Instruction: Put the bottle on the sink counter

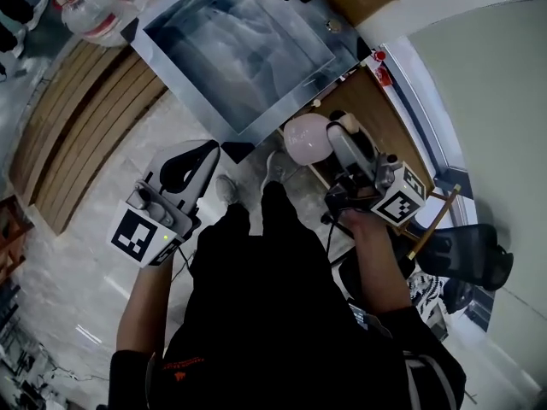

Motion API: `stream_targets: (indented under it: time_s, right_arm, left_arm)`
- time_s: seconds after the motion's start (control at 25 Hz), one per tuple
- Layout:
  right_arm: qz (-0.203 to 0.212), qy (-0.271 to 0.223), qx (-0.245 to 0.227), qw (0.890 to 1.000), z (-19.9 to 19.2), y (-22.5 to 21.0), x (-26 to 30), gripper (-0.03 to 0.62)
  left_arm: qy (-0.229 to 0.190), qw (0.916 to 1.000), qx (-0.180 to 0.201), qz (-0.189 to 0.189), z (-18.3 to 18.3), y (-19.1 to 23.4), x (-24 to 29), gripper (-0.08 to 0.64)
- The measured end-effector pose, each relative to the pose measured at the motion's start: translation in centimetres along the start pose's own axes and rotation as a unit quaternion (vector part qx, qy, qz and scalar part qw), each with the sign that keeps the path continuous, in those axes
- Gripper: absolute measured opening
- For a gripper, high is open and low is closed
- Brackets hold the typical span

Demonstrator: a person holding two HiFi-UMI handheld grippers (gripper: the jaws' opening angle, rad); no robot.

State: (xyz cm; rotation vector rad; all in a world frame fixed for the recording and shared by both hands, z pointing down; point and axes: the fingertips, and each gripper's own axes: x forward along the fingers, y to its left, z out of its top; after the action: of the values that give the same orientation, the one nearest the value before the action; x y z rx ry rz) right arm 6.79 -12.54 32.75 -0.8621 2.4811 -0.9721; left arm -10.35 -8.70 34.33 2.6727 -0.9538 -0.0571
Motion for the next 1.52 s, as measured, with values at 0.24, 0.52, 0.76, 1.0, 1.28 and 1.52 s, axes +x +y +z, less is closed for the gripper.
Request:
stream_targets:
  time_s: [0.24, 0.52, 0.76, 1.0, 1.28, 1.52]
  right_arm:
    - [0.02, 0.039, 0.008, 0.999, -0.7, -3.9, 1.9, 0.14]
    - [0.032, 0.083, 0.008, 0.996, -2.6, -8.1, 3.4, 0.14]
    - [0.032, 0.121, 0.006, 0.992, -5.2, -11.2, 4.3, 0.14]
    - [0.028, 0.147, -0.003, 0.989, -7.2, -12.7, 4.7, 0.14]
    - [0.023, 0.164, -0.021, 0.986, -8.7, -13.6, 4.7, 0.14]
    - [0.016, 0.174, -0.037, 0.984, -9.4, -13.9, 4.8, 0.14]
  left_arm:
    - [0.023, 0.9988, -0.018, 0.039, -2.0, 1.2, 1.8, 0.017]
    - [0.033, 0.9957, -0.027, 0.083, -3.8, 2.7, 2.4, 0.017]
    - [0.039, 0.993, -0.035, 0.106, -5.3, 3.6, 2.4, 0.017]
    - [0.054, 0.9905, -0.052, 0.115, -7.0, 3.4, 1.8, 0.017]
    - [0.063, 0.99, -0.058, 0.112, -8.3, 3.1, 1.5, 0.017]
    - [0.06, 0.9909, -0.052, 0.109, -8.7, 3.2, 1.4, 0.017]
